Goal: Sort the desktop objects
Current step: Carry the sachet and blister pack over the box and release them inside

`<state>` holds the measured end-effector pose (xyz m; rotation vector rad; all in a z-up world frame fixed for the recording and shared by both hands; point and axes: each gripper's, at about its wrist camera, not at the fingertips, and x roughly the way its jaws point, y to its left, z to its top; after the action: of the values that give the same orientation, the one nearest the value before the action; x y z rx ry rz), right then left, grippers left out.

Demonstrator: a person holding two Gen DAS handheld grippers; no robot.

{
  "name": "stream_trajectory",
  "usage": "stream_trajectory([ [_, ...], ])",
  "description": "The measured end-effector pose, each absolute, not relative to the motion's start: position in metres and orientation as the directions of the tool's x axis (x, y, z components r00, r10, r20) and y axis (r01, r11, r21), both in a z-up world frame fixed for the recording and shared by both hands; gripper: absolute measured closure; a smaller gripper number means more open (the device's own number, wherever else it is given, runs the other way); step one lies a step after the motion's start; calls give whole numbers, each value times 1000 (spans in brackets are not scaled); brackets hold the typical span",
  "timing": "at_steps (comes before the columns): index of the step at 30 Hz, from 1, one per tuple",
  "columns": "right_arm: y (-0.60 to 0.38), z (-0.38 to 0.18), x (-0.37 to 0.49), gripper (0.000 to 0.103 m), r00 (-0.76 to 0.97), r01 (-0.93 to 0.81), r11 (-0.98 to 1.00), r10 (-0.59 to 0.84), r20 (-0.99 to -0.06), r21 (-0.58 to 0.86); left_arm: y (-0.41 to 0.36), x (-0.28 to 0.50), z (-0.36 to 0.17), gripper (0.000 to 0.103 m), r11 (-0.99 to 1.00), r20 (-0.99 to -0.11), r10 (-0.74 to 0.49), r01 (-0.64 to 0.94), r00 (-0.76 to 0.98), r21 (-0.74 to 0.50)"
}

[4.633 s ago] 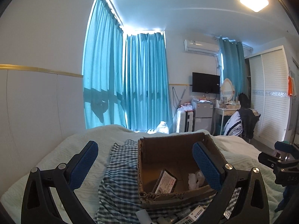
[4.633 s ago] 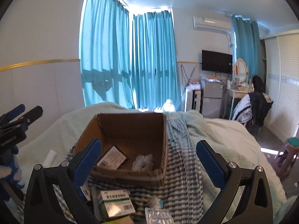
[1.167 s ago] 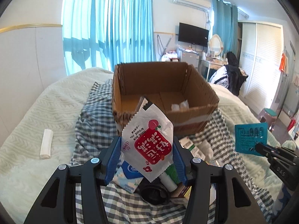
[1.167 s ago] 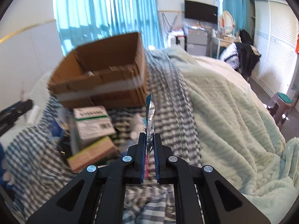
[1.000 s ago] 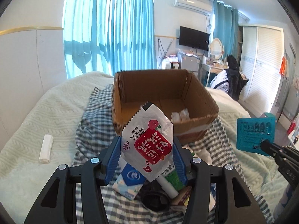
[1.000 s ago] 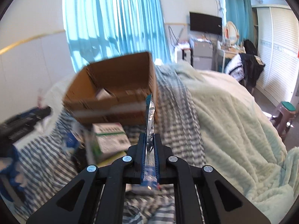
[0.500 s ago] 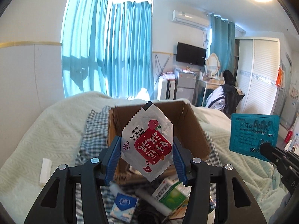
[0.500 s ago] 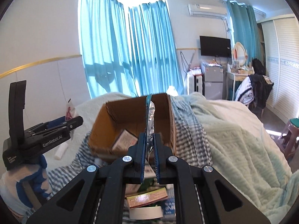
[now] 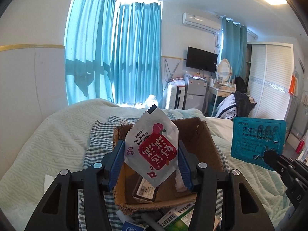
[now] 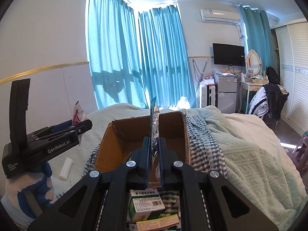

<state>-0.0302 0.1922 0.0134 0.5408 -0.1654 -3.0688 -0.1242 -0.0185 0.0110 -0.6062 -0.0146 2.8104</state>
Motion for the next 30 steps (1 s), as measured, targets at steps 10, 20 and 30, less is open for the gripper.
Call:
stream_trajectory([
  [10, 201, -9, -82, 95, -918, 31, -993, -72, -389, 112, -9, -171, -20, 49, -967, -472, 248, -248, -846, -64],
  [20, 197, -41, -128, 95, -886, 27, -993, -79, -456, 118, -3, -212, -62, 49, -970, -578, 225, -234, -784, -62],
  [30, 202, -76, -156, 84, -844, -9, -996, -38, -536, 84, 9, -228, -93, 30, -971, -659, 199, -239, -725, -30],
])
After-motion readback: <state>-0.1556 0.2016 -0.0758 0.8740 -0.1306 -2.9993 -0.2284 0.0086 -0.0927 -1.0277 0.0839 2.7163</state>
